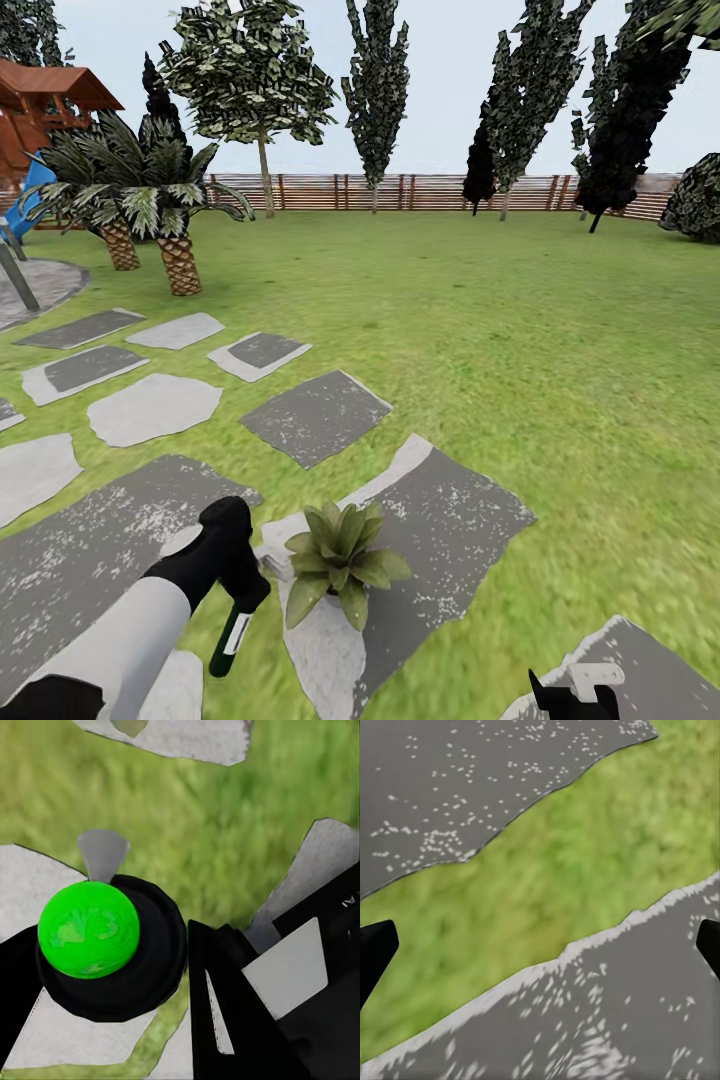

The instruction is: Pick up the pesticide atomizer in the garden and spray insectifuge to fully cover both potted plants in the garden.

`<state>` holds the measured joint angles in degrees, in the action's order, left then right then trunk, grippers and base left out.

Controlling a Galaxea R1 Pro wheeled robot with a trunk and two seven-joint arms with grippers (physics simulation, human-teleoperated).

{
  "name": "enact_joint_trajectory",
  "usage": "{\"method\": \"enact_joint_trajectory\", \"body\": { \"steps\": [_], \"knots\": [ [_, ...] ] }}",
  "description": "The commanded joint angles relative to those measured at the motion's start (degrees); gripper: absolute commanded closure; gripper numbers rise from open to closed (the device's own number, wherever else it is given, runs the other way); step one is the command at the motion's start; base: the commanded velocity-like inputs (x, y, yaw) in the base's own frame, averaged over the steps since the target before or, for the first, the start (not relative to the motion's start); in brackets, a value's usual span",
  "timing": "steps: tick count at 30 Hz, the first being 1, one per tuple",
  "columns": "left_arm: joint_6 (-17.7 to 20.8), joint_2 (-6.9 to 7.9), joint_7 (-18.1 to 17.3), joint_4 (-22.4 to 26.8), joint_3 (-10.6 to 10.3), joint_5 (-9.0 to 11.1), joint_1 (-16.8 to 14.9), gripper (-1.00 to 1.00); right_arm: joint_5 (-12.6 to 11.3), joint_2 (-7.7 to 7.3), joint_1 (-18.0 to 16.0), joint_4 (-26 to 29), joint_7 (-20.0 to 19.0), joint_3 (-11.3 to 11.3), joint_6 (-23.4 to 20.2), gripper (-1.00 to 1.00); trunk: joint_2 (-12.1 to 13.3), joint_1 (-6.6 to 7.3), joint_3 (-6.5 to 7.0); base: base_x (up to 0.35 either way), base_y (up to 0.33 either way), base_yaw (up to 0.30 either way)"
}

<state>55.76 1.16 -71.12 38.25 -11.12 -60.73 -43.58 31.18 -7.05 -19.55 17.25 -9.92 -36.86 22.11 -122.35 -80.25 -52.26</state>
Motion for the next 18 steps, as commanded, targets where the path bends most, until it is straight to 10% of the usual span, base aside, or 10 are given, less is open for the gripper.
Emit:
{"method": "enact_joint_trajectory", "body": {
  "steps": [1, 6, 18],
  "knots": [
    [0.40, -0.07, -1.36, 0.08, -0.22, -1.51, -0.35, 1.00, 0.21, 0.02, -0.05, -0.02, -0.45, -0.49, 0.21, -1.00, -0.02, 0.01, -0.06, 0.000, 0.000, 0.000],
    [0.40, -0.50, -6.01, 0.12, -0.14, -8.52, -0.87, 1.00, 0.19, 0.02, -0.05, -0.02, -0.45, -0.49, 0.21, -1.00, -0.02, 0.01, -0.06, 0.141, 0.082, 0.000],
    [0.56, -0.79, -7.72, 0.35, -0.05, -9.34, -0.80, 1.00, 0.19, 0.02, -0.05, -0.01, -0.45, -0.49, 0.21, -1.00, -0.02, 0.01, -0.06, 0.084, 0.060, 0.000]
  ]
}}
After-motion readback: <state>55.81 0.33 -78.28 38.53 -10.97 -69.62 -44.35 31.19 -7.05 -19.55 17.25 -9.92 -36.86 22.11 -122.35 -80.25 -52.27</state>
